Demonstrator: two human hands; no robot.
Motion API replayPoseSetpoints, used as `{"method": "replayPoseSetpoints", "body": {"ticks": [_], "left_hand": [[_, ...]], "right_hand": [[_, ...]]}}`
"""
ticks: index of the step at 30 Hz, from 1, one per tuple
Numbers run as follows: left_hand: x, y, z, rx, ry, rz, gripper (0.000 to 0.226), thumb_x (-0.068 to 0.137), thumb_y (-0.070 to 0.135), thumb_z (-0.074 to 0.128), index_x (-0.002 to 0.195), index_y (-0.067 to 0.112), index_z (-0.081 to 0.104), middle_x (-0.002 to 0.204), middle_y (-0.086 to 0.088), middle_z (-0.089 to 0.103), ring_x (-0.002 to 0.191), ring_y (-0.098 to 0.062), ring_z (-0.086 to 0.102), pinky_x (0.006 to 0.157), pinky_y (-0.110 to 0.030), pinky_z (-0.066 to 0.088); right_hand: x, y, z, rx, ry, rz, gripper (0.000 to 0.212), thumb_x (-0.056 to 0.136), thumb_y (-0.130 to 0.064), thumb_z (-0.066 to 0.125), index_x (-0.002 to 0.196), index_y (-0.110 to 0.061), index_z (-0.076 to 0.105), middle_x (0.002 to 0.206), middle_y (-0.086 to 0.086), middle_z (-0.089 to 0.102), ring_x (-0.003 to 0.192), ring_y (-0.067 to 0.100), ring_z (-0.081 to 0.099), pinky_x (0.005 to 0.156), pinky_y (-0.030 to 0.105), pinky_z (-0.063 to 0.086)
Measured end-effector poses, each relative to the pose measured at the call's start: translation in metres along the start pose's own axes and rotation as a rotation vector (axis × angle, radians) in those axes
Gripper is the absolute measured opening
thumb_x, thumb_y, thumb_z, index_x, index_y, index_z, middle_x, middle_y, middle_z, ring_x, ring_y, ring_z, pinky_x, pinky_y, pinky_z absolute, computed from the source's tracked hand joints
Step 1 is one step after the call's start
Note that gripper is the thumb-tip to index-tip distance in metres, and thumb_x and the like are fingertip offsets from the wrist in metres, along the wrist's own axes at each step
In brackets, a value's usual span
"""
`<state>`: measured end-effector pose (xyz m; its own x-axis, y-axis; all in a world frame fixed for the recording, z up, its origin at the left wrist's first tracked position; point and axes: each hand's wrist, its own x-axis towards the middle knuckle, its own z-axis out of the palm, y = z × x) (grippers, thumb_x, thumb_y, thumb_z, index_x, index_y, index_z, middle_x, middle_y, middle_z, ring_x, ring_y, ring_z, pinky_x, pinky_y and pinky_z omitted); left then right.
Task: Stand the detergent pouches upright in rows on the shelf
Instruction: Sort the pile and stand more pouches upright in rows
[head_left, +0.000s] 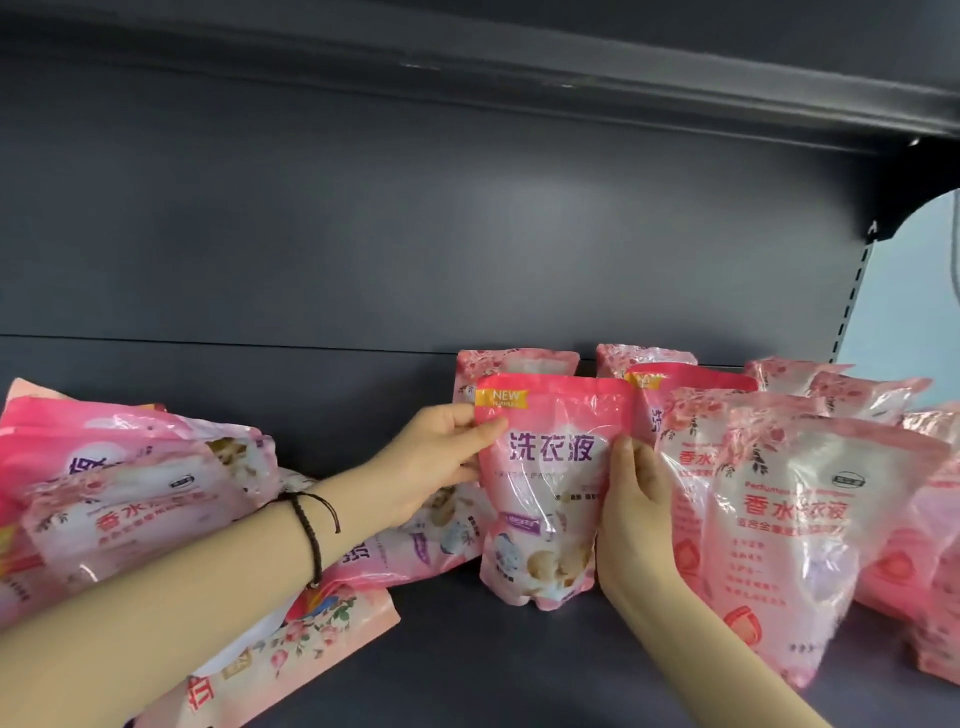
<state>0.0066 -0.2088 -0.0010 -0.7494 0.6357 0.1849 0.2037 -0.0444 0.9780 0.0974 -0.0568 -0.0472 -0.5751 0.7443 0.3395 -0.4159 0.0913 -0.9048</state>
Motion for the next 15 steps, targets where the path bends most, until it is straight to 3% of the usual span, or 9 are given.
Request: {"method": "replayPoseSetpoints", "body": {"ticks": [2,4,6,8,10,12,15], "left_hand": [[-0.004,-0.003,0.001,0.113,-0.029,0.032,0.024,0.088,0.021,0.065,0.112,0.019,0.064,0.104,0.002,0.073,0.098,-0.013,0.069,0.081,-0.028,0.056],[-0.011,-0.010,0.002,0.187,-0.068,0.026,0.031,0.087,0.013,0.068,0.115,0.022,0.059,0.097,0.008,0.074,0.091,-0.007,0.070,0.070,-0.019,0.055],[-0.017,-0.021,0.006,0.268,-0.055,0.028,0.038,0.085,0.010,0.069,0.119,0.021,0.055,0.094,0.008,0.074,0.090,-0.007,0.070,0.071,-0.021,0.056],[-0.020,-0.029,0.010,0.373,0.011,0.063,0.042,0.084,0.016,0.071,0.120,0.023,0.052,0.099,0.005,0.072,0.093,-0.010,0.069,0.081,-0.032,0.058],[-0.020,-0.032,0.010,0.451,0.067,0.101,0.044,0.083,0.021,0.072,0.122,0.024,0.050,0.102,0.004,0.070,0.092,-0.010,0.069,0.081,-0.035,0.058],[-0.019,-0.029,0.007,0.516,0.064,0.116,0.048,0.083,0.025,0.072,0.125,0.026,0.048,0.102,0.007,0.068,0.089,-0.007,0.068,0.077,-0.028,0.058],[-0.021,-0.025,0.001,0.605,0.001,0.087,0.043,0.085,0.034,0.068,0.123,0.030,0.048,0.102,0.013,0.066,0.091,-0.002,0.065,0.078,-0.022,0.055]], "right_hand": [[-0.008,0.003,-0.007,-0.100,-0.144,0.026,0.010,0.097,-0.036,0.049,0.097,-0.026,0.053,0.088,-0.017,0.063,0.085,0.003,0.062,0.075,0.030,0.052],[-0.019,0.008,-0.016,-0.160,-0.286,0.094,0.040,0.091,-0.028,0.060,0.125,-0.030,0.039,0.112,-0.011,0.060,0.101,0.008,0.063,0.078,0.030,0.056],[-0.026,0.011,-0.022,-0.216,-0.372,0.096,0.065,0.087,-0.017,0.067,0.136,-0.031,0.026,0.120,-0.007,0.058,0.103,0.011,0.064,0.077,0.030,0.058],[-0.026,0.011,-0.024,-0.272,-0.394,0.076,0.072,0.086,-0.012,0.068,0.139,-0.026,0.023,0.124,-0.003,0.057,0.106,0.016,0.063,0.087,0.039,0.056],[-0.022,0.008,-0.022,-0.287,-0.419,0.087,0.070,0.086,-0.011,0.068,0.139,-0.024,0.024,0.127,-0.002,0.056,0.110,0.017,0.061,0.092,0.043,0.054],[-0.017,0.006,-0.021,-0.326,-0.455,0.099,0.066,0.086,-0.015,0.069,0.137,-0.021,0.026,0.125,-0.003,0.056,0.108,0.014,0.061,0.088,0.034,0.056],[-0.013,0.002,-0.029,-0.628,-0.510,0.017,0.043,0.087,-0.030,0.067,0.117,-0.019,0.037,0.103,-0.007,0.060,0.084,0.002,0.061,0.063,0.010,0.048]]}}
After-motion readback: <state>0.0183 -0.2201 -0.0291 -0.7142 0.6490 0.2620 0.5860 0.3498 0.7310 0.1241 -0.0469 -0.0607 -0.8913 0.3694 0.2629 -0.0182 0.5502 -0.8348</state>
